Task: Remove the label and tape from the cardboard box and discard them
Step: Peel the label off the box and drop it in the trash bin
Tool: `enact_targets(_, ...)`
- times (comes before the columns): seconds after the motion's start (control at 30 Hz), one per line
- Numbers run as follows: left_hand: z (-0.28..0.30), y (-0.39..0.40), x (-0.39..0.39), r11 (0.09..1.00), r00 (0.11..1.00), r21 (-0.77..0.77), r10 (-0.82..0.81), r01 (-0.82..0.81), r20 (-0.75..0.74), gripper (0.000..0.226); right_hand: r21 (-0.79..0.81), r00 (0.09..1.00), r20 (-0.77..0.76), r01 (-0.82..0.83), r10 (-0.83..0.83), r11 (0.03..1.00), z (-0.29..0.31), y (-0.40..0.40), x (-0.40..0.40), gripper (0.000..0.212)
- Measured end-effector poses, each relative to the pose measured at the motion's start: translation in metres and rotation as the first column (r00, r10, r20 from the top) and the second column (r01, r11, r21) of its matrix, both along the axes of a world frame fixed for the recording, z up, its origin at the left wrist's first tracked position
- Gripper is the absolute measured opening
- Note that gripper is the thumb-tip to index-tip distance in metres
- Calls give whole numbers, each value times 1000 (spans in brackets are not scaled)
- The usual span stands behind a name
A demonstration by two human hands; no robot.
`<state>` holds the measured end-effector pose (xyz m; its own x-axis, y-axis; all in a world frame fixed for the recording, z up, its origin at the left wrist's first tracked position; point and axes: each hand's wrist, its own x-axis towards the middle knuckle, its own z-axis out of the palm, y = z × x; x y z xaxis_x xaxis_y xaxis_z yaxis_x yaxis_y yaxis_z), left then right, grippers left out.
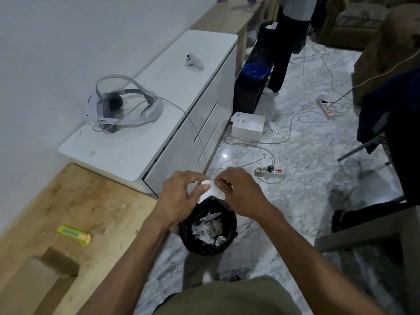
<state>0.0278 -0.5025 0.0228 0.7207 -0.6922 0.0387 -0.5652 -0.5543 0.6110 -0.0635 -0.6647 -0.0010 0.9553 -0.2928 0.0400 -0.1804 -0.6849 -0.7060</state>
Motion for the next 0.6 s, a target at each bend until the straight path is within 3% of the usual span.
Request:
enact_targets(0.1,0,-7,-1,1000,1000,5,-8,9,-23,9,-84,997,-56,-56,51,995,5,-3,2,15)
enact_targets(0.17,0,-13,-1,1000,1000,6,26,-26,-12,8,-79,998,-60,3,-8,997,3,3,5,14)
enact_targets(0.3,-5,-17,0,989,988,-93,126,-118,85,20,112,973,-22,231,-230,967,-1,21,16,13)
enact_targets(0.37,-7,-14,-1,973,980,-167,177,-160,90,19,267,935,-63,354,-350,896,-1,26,22,15)
enact_targets(0.47,-8,-12,-9,912,957,-293,281,-288,-67,12,559,868,-148,469,-474,684,0,30,29,17)
enact_targets(0.5,-9,-11,-9,876,932,-320,325,-361,-160,10,597,867,-150,463,-476,655,0,32,29,17)
enact_targets(0.6,-14,-3,1,802,858,-347,363,-486,-363,11,551,916,-72,366,-394,750,4,39,28,15)
